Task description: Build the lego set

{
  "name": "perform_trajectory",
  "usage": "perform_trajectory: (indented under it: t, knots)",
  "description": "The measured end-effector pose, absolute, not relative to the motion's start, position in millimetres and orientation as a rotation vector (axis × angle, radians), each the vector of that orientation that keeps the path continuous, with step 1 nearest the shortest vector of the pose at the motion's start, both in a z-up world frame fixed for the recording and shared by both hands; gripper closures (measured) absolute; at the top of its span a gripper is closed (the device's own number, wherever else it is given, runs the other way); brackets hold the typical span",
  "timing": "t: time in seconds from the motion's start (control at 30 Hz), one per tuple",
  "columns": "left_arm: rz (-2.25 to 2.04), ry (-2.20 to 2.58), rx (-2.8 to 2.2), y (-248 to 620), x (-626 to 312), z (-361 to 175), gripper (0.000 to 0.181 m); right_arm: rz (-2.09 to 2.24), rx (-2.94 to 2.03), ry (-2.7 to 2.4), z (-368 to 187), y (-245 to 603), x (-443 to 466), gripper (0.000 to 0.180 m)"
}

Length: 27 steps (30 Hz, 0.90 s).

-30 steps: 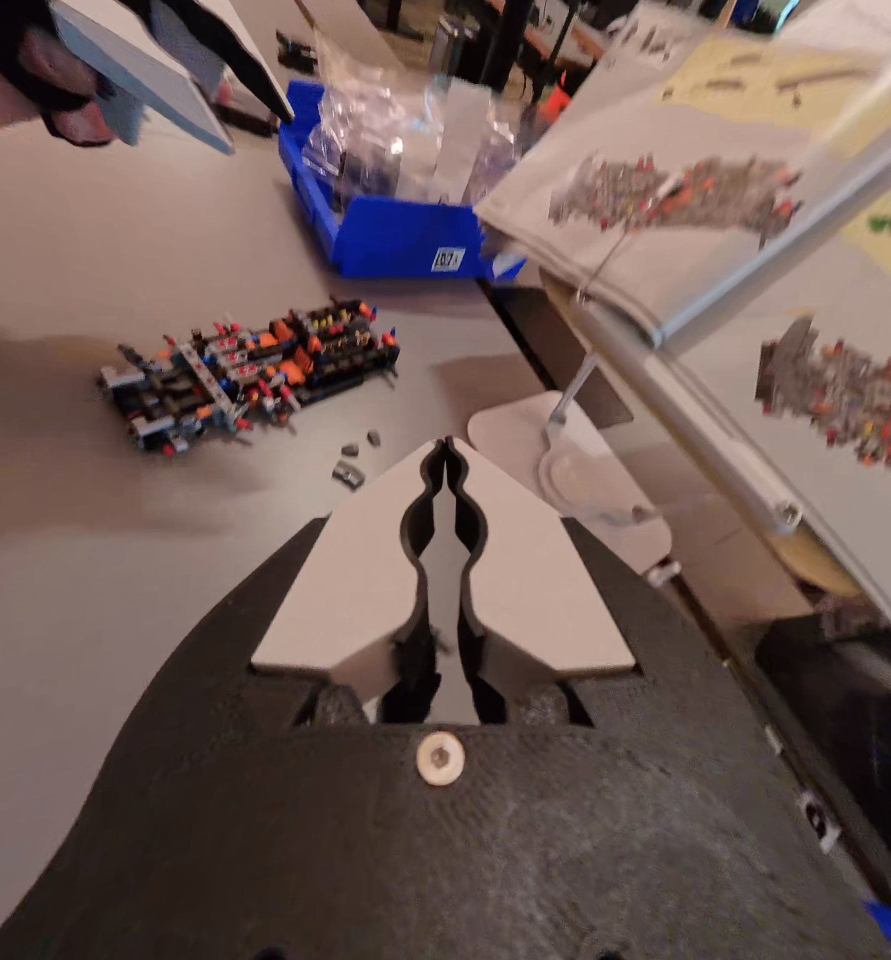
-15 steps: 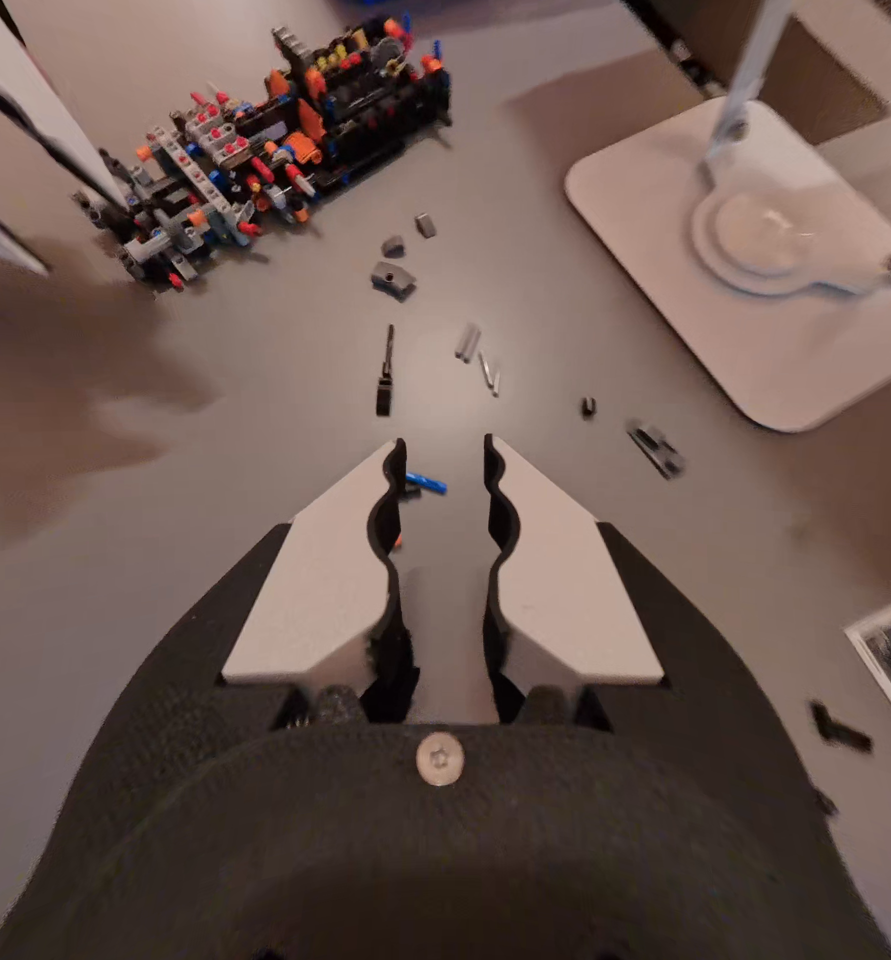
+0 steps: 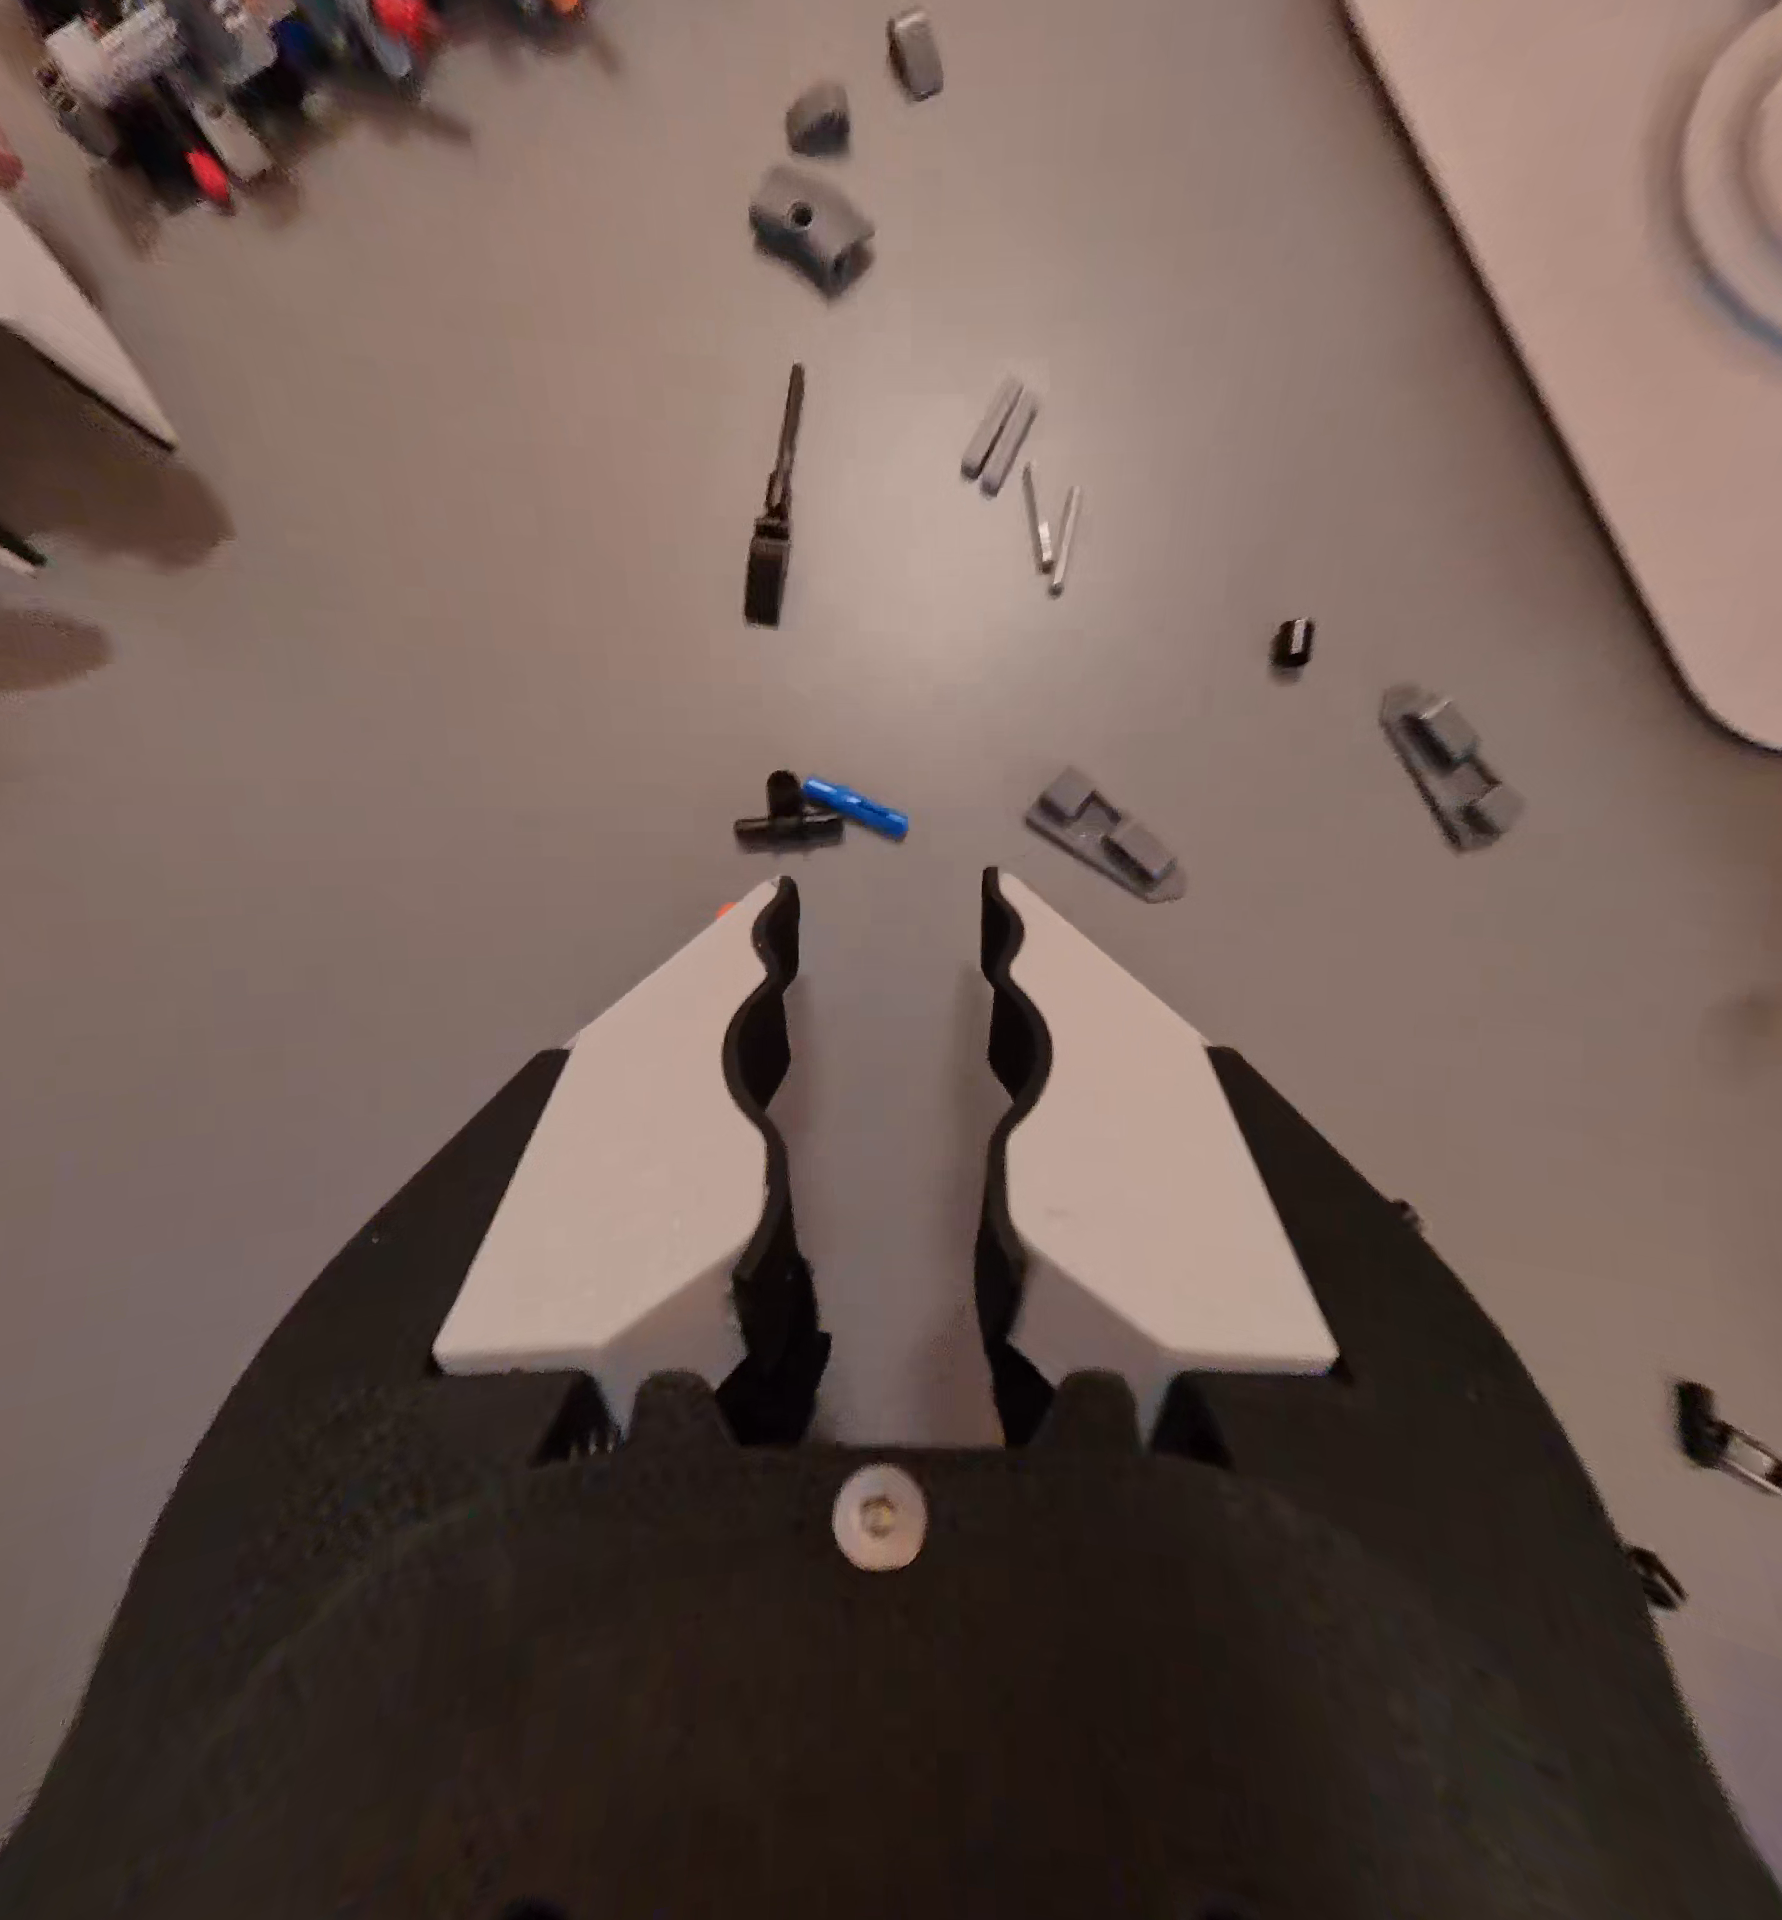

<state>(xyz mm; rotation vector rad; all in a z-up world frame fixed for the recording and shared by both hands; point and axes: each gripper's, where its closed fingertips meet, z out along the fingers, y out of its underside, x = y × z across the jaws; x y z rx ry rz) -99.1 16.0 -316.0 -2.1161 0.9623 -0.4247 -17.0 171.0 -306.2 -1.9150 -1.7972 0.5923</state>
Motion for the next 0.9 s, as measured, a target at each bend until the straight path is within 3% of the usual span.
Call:
perform_trajectory:
  t: [0.57,0.9]
  knots:
    - [-0.434,0.956,-2.128,13.2,-104.4,-322.6,0.149,0.571,-1.893,-1.909,-331.3,152.0,-52.2,0.146]
    - [-0.447,0.955,-2.121,12.4,-105.1,-321.6,0.150,0.598,-1.866,-1.838,-311.3,147.9,-64.8,0.146]
